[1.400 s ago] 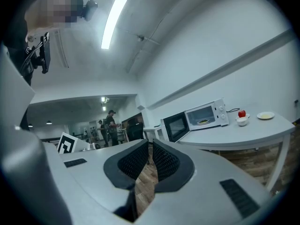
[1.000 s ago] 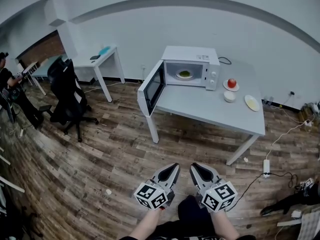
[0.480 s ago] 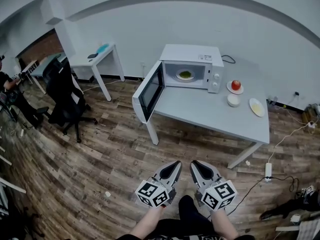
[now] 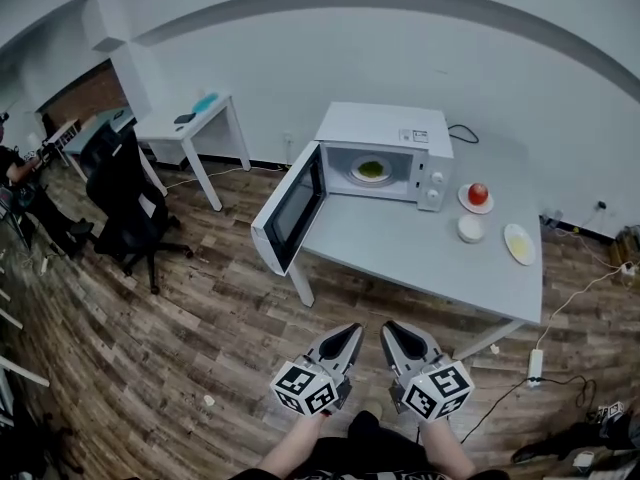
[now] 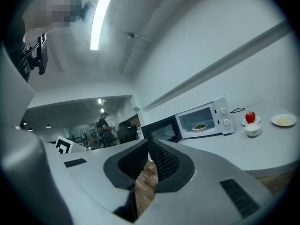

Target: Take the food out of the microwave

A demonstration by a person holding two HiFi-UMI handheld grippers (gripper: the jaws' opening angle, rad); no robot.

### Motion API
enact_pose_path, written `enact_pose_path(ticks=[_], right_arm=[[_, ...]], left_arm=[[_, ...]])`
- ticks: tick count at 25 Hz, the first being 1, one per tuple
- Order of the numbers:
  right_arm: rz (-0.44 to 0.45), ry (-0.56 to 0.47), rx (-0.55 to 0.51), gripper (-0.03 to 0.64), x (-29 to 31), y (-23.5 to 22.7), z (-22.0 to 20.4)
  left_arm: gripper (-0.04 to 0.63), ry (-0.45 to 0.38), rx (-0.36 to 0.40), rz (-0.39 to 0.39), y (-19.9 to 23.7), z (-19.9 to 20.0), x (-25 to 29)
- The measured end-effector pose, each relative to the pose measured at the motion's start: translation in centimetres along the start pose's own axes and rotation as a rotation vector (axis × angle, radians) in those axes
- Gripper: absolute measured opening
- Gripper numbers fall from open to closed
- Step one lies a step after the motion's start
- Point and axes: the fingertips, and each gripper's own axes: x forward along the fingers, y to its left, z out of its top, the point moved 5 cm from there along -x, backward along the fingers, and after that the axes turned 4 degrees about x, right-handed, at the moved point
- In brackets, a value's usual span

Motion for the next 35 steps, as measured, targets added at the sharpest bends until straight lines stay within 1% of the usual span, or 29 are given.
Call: enact_pose_path(ticks=[12,18,23,26,29,31,35], right_arm=[[0.052,0.016,0.024,0.049,4.5,-6.0,1.8],[0.057,0.011,0.029,0.049,5.3,-8.3,2.4],[0.062,0.014,0.04,0.049,5.8,-9.3,2.3],[0.075,0.034,0.059,0.049,6.5,-9.4,1.8],[0.09,0.045,0.055,0.049,7.3,-9.2,1.7],[0.088,0.044,0.054,0.049,7.8,-9.6,1.8],[0.057,0.049,0.065,0.049,9.0,-11.7,2.0]], left_arm=[[0.011,0.012,0.005,0.045,3.2,0.1,6.4],[0.011,0.013,0.017,0.041,3.7,0.1,8.9],[0.011,0.007,0.019,0.04,3.9,-0.1,9.9],[0.011,0.013,0.011,0.054,4.4,-0.4,10.0],[0.011,0.012,-0.002,0.068,5.3,-0.4,10.1],[0.011,0.009,-0.004,0.061,5.8,-0.3,10.8],[0.011,0.019,-0.003,0.027,6.6,-0.4,13.1]])
